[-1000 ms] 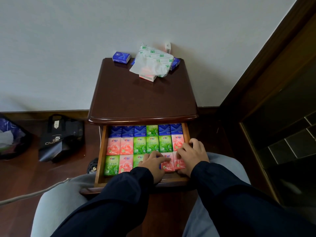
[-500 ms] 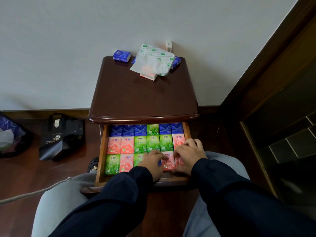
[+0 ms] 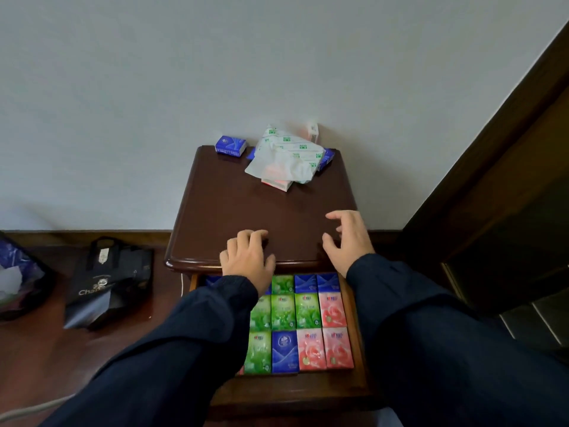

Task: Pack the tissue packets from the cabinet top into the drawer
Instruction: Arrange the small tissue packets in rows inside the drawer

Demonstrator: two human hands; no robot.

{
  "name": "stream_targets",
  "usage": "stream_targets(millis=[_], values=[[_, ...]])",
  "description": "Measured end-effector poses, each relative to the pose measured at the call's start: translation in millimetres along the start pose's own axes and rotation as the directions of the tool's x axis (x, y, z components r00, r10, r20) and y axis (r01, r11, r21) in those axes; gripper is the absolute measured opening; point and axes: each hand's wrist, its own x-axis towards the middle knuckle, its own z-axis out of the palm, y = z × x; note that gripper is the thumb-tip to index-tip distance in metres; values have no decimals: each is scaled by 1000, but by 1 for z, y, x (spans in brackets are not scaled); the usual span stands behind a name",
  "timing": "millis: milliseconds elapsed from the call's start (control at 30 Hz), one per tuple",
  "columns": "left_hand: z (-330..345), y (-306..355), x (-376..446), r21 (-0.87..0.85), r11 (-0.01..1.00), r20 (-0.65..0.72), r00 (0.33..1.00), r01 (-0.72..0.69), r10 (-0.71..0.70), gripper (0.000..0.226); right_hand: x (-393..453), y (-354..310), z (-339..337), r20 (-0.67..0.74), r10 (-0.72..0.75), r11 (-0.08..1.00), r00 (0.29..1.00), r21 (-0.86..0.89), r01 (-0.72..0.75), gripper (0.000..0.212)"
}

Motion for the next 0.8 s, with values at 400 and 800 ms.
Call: stream_targets(millis=[400, 800], values=[[26, -12, 84, 253, 968, 180, 982, 5, -52, 101, 180, 25, 43, 39, 227, 964, 973, -151, -219, 75], [25, -11, 82, 230, 973, 165, 985, 6, -45, 100, 185, 57, 47, 3, 53, 975, 999, -216, -51, 39]])
